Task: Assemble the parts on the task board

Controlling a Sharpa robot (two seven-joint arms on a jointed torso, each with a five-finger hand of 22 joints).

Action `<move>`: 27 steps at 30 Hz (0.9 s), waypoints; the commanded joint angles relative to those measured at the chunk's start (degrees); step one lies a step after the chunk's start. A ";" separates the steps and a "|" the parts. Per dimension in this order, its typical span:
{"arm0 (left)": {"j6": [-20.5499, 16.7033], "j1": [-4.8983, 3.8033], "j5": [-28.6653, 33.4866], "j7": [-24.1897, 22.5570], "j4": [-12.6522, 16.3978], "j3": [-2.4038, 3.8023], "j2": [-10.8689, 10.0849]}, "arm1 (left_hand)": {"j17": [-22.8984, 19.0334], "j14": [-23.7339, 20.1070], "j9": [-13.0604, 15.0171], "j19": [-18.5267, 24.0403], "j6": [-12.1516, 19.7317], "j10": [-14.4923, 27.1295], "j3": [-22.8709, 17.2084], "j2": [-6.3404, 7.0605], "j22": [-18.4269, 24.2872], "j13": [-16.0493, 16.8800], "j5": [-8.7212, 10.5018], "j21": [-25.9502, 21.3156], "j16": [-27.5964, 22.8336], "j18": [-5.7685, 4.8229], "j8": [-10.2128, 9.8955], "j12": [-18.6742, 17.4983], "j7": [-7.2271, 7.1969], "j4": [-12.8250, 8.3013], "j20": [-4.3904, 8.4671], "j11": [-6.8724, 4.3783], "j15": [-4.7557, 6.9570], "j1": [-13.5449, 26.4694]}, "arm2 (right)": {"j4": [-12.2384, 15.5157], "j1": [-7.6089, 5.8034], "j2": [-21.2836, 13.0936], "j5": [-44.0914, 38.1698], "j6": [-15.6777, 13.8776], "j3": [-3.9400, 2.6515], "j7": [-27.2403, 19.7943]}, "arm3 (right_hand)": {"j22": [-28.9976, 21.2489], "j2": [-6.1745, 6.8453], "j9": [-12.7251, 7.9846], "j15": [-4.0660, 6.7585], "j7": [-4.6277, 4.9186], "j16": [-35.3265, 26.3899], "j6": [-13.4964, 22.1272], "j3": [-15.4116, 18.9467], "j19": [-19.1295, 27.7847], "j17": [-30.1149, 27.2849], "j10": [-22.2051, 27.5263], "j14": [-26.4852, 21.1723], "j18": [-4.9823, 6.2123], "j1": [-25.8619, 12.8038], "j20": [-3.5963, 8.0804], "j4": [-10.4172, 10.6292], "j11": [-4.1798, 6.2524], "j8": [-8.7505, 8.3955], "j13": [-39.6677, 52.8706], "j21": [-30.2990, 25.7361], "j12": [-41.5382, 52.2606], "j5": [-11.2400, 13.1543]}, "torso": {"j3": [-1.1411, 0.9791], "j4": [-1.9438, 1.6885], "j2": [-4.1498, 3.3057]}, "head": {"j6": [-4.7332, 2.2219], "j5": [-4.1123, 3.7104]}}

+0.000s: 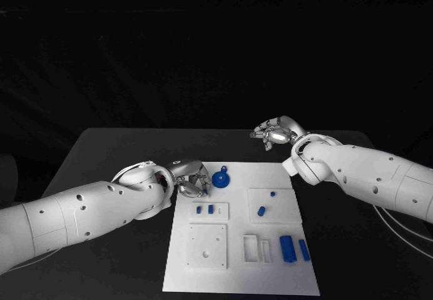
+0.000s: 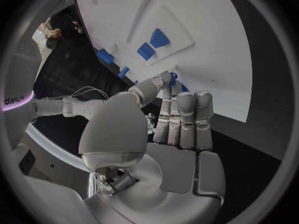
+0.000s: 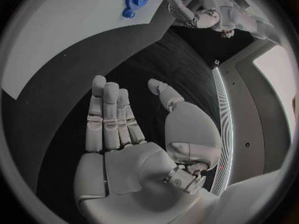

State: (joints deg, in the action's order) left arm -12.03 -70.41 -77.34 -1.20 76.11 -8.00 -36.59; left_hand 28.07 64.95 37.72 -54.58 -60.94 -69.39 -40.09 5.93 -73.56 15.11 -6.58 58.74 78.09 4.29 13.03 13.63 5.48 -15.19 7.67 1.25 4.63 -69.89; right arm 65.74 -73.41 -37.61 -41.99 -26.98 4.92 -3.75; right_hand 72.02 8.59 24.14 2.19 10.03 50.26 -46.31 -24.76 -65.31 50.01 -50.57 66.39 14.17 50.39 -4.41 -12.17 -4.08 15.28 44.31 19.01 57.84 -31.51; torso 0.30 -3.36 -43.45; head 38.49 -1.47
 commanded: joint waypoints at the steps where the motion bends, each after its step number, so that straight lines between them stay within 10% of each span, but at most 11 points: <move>1: 0.95 0.17 0.32 -0.58 -0.07 -0.01 0.30 | -0.05 0.43 -0.08 -0.36 -0.45 -3.75 -0.23 -0.49 -0.09 1.82 -0.37 0.36 0.40 1.81 0.25 0.19 0.00 0.02 2.32 0.55 -0.06 0.01 | 0.04 0.02 0.04 -0.08 0.45 -0.02 -0.60 | 0.06 -0.19 -0.10 -0.07 0.42 -0.33 0.05 0.07 -0.59 0.08 0.29 -0.22 0.83 -0.38 -0.01 -0.24 0.03 0.27 -0.08 -0.30 0.24 -0.34 | 0.00 0.02 0.00 | 0.02 0.01; 27: 2.07 0.43 0.33 -0.03 -0.18 -0.40 0.91 | -0.08 0.43 -0.14 -0.37 -0.40 -3.79 -0.26 -0.55 -0.12 1.85 -0.37 0.37 0.40 1.80 0.23 0.01 0.01 -0.03 2.34 0.55 -0.06 0.06 | 0.06 0.02 0.04 -0.08 0.53 -0.02 -0.58 | 0.11 -0.20 -0.12 -0.07 0.42 -0.35 0.05 0.06 -0.62 0.09 0.30 -0.21 0.83 -0.38 -0.01 -0.24 0.02 0.28 -0.18 -0.36 0.31 -0.34 | -0.02 0.03 0.00 | 0.27 -0.04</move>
State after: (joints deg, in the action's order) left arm -11.39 -70.08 -77.19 -1.27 75.73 -8.30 -35.79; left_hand 28.07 65.04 37.67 -54.89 -60.93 -69.39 -39.90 6.02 -73.60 15.10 -6.82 58.74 78.29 4.28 13.03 13.32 5.49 -15.21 7.76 1.25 4.52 -69.99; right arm 65.79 -73.41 -37.59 -41.98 -26.97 4.92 -3.77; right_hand 72.05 8.59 24.10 2.19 10.00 50.26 -46.30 -24.76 -65.73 50.05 -50.59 66.39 14.17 50.39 -4.40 -12.17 -4.10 15.28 44.20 19.01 57.82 -31.51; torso 0.27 -3.33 -43.45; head 38.74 -1.51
